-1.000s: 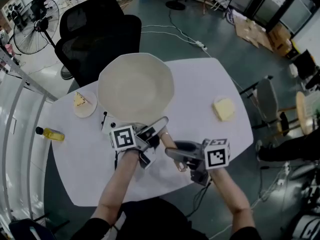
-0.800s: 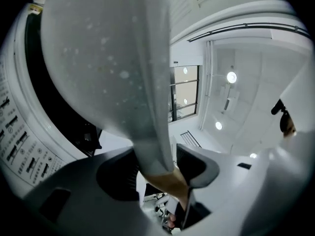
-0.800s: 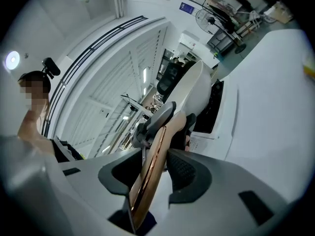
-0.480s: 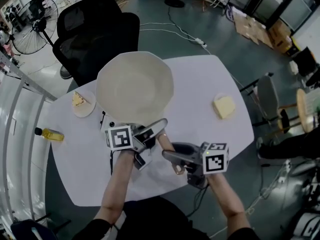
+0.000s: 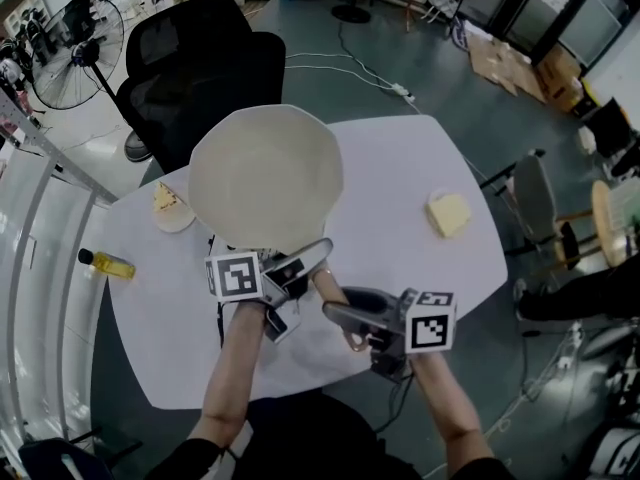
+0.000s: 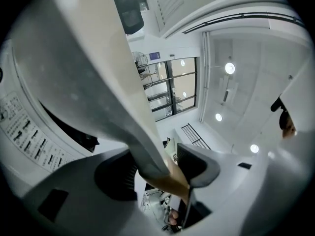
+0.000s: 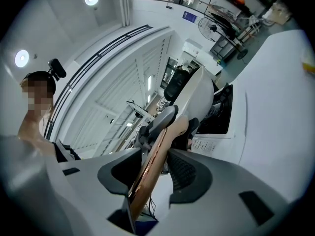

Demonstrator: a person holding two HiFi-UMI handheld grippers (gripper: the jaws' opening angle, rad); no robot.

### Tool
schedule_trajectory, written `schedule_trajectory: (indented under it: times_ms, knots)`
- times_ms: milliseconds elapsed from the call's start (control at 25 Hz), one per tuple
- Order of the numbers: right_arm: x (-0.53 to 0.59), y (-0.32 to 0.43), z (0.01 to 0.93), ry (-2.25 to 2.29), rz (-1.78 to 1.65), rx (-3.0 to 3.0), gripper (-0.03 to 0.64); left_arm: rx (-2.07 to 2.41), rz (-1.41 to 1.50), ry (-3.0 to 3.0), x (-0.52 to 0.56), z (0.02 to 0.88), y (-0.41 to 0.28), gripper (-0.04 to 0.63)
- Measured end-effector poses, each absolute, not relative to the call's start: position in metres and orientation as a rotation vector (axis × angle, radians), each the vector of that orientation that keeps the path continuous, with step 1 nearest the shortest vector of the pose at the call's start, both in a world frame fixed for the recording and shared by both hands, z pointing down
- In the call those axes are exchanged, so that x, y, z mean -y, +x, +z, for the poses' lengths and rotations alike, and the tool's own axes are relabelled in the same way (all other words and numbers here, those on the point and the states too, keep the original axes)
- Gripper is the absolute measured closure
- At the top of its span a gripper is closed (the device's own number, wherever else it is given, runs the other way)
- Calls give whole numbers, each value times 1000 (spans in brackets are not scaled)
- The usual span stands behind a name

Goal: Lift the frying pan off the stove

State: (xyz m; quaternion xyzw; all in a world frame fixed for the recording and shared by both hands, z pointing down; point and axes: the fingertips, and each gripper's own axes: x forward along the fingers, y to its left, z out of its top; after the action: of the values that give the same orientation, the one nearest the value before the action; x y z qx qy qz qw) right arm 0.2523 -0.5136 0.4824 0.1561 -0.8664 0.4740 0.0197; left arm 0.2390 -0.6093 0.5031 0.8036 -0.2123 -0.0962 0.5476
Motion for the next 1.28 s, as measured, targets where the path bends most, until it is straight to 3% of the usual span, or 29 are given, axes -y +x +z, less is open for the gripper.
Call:
schedule_trajectory:
  times_ms: [480, 1280]
  knots:
    - [459, 237, 471, 503, 1468, 2721, 449, 391, -283, 1926, 554, 479, 237, 357]
    - [359, 171, 473, 424, 1425, 2738, 445, 511, -190, 1932, 456, 491, 162, 356]
